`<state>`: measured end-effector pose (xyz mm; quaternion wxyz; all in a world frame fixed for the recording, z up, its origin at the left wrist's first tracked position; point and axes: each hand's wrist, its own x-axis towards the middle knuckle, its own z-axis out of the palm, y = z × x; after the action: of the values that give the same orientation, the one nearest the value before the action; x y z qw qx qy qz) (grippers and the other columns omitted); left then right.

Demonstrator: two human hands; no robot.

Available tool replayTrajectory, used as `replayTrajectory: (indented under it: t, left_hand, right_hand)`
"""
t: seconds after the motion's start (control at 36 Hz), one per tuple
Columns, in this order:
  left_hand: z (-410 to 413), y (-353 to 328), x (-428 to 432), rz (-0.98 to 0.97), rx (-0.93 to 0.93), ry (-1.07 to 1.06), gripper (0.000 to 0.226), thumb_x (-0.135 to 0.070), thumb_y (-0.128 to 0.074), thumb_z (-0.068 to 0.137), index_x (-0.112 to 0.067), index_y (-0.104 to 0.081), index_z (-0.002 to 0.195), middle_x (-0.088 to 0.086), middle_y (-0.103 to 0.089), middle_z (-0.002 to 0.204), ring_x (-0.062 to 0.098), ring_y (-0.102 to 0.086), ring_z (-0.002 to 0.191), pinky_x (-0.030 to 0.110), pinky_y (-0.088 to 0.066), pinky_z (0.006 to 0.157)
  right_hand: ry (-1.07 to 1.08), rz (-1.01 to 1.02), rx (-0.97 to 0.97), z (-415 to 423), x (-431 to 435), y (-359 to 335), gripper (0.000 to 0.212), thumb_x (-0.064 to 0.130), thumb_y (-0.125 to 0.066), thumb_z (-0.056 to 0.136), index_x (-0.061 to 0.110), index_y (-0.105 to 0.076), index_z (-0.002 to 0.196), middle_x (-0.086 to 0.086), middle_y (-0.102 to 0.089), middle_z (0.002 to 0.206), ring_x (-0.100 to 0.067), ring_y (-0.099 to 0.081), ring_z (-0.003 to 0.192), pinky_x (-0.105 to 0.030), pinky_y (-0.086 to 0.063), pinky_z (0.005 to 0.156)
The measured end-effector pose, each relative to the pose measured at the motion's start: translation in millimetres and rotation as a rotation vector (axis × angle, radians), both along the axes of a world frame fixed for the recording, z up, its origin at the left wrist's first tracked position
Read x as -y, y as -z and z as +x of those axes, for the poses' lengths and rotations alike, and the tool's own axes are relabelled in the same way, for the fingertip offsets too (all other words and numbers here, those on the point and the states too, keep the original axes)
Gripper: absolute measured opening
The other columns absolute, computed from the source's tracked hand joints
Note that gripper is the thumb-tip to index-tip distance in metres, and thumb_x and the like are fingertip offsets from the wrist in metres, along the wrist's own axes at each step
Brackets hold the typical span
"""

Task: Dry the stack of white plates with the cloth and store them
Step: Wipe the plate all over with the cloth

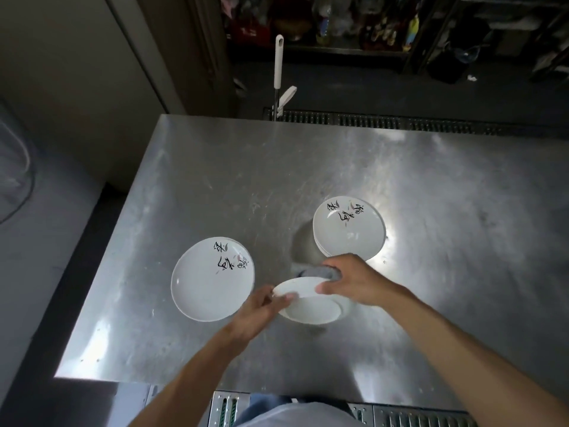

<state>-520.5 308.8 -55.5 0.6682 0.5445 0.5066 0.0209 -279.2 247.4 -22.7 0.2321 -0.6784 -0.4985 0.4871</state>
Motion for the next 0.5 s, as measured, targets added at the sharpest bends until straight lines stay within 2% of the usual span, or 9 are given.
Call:
replayTrajectory:
  t: [0.06,0.11,0.17,0.22,0.28,0.33,0.42,0.47,0.5]
  left_hand:
    - [-2,7,4,0.021,0.064,0.04,0.02,-0.025,-0.077,0.092,-0.016,-0.067,0.107,0.002,-0.069,0.099,0.011,-0.062,0.089,0.023,-0.05,0.079]
    - [-1,12,7,0.047,0.103,0.042,0.014,-0.014,-0.073,0.094,-0.015,-0.065,0.106,0.0,-0.07,0.099,0.01,-0.064,0.092,0.019,-0.052,0.077]
    - [2,14,8,0.076,0.097,0.025,0.013,-0.021,-0.073,0.094,-0.017,-0.064,0.101,-0.001,-0.067,0.093,0.012,-0.06,0.089,0.023,-0.049,0.077]
    - [6,13,9,0.059,0.118,0.009,0.021,-0.028,-0.073,0.089,-0.012,-0.062,0.099,0.004,-0.063,0.091,0.016,-0.055,0.087,0.032,-0.045,0.079]
    - [8,15,14,-0.024,0.189,-0.01,0.031,-0.025,-0.074,0.088,-0.002,-0.059,0.102,0.012,-0.061,0.095,0.02,-0.054,0.09,0.04,-0.044,0.081]
    - [8,20,21,-0.134,0.239,-0.031,0.035,-0.017,-0.074,0.093,0.006,-0.053,0.108,0.017,-0.061,0.101,0.024,-0.055,0.095,0.043,-0.045,0.083]
    - [12,25,32,-0.257,0.251,-0.086,0.037,-0.021,-0.079,0.087,-0.006,-0.05,0.105,0.013,-0.061,0.105,0.023,-0.059,0.096,0.041,-0.052,0.075]
    - [16,28,40,-0.322,0.212,-0.177,0.035,-0.021,-0.078,0.088,-0.011,-0.054,0.111,0.01,-0.065,0.111,0.025,-0.063,0.101,0.042,-0.056,0.076]
    - [18,31,43,-0.347,0.195,-0.226,0.032,-0.017,-0.075,0.092,-0.011,-0.055,0.117,0.01,-0.066,0.115,0.028,-0.064,0.103,0.043,-0.057,0.076]
  right_hand:
    - [0.04,-0.033,-0.057,11,-4,-2,0.028,0.018,-0.086,0.075,0.002,-0.065,0.085,0.007,-0.055,0.071,-0.006,-0.05,0.066,-0.025,-0.037,0.061]
    - [0.083,-0.038,-0.098,17,-5,-2,0.024,0.017,-0.087,0.074,0.01,-0.07,0.089,0.008,-0.063,0.076,-0.006,-0.057,0.07,-0.021,-0.043,0.064]
    - [0.113,-0.037,-0.129,19,-4,0,0.024,0.016,-0.087,0.074,0.013,-0.072,0.092,0.008,-0.067,0.079,-0.005,-0.06,0.072,-0.018,-0.045,0.066]
    - [0.154,-0.029,-0.133,22,0,6,0.025,0.017,-0.087,0.075,0.014,-0.071,0.094,0.006,-0.068,0.082,-0.003,-0.06,0.074,-0.017,-0.046,0.068]
    - [0.201,-0.01,-0.096,23,4,14,0.025,0.016,-0.087,0.077,0.017,-0.07,0.095,0.008,-0.068,0.083,-0.001,-0.059,0.075,-0.016,-0.046,0.07]
    - [0.277,0.04,-0.002,22,12,26,0.018,0.012,-0.081,0.082,0.02,-0.068,0.092,0.017,-0.066,0.078,0.002,-0.056,0.072,-0.01,-0.043,0.068]
    - [0.394,0.106,0.184,9,30,45,0.021,0.009,-0.071,0.09,0.029,-0.062,0.094,0.024,-0.066,0.076,0.01,-0.058,0.071,-0.004,-0.041,0.065]
    - [0.373,0.119,0.249,-4,45,58,0.018,0.012,-0.066,0.094,0.026,-0.063,0.103,0.022,-0.065,0.085,0.006,-0.061,0.077,-0.002,-0.039,0.068]
    - [0.344,0.102,0.27,-13,52,65,0.017,0.014,-0.065,0.095,0.024,-0.063,0.108,0.016,-0.066,0.091,-0.003,-0.063,0.084,-0.004,-0.039,0.07]
